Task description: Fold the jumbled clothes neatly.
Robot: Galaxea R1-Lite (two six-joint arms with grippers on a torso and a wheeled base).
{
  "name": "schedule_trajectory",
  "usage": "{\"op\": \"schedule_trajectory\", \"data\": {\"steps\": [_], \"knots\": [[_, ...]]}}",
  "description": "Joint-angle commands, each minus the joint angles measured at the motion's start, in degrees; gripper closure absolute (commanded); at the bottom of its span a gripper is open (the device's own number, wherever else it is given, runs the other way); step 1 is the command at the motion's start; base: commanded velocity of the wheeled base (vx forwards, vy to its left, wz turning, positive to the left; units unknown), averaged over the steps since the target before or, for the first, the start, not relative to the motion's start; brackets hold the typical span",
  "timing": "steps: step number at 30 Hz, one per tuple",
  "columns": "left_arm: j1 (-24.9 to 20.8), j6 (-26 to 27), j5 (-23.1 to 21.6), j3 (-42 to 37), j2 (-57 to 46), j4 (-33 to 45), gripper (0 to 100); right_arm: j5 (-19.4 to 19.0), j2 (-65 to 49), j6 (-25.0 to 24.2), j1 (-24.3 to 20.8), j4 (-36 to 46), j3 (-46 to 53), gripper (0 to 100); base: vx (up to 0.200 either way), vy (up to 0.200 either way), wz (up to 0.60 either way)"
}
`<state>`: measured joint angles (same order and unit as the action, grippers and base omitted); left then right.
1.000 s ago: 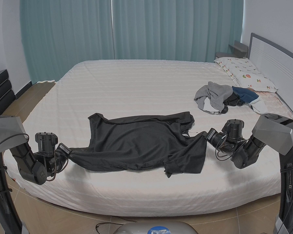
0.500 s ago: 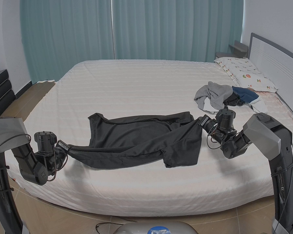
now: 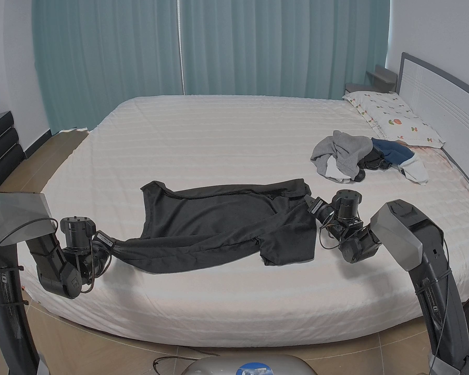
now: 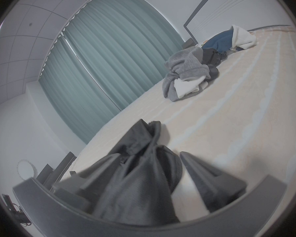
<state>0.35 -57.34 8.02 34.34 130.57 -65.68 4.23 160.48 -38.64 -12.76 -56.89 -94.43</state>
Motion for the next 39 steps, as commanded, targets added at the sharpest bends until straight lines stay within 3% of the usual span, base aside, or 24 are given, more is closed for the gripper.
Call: {"op": "schedule_trajectory", "data": {"steps": [1, 8, 16, 26, 38, 39], "knots": [[0.17, -0.05, -0.02, 0.29, 1.35, 0.03, 100, -0.45, -0.78, 0.06, 1.16, 0.73, 3.29, 0, 0.000, 0.000, 0.00], [0.17, 0.04, 0.06, 0.11, 1.26, 0.03, 100, -7.13, -13.79, -0.56, 4.15, 0.12, 19.72, 0, 0.000, 0.000, 0.00], [0.09, 0.13, -0.46, -0.68, 0.65, 0.03, 100, -14.07, -17.92, -0.64, 2.83, 0.82, 31.76, 0, 0.000, 0.000, 0.00], [0.09, 0.30, -0.46, -0.77, 0.65, 0.12, 100, -14.51, -14.84, -0.73, -1.74, 4.77, 29.30, 0, 0.000, 0.000, 0.00], [0.00, 0.30, -0.46, -0.77, 0.65, 0.12, 100, -15.48, -14.84, -0.64, -2.18, 10.49, 26.66, 0, 0.000, 0.000, 0.00], [0.00, 0.30, -0.46, -0.85, 0.65, 0.12, 100, -15.48, -14.93, -0.64, -2.18, 11.19, 26.40, 100, 0.000, 0.000, 0.00]]}}
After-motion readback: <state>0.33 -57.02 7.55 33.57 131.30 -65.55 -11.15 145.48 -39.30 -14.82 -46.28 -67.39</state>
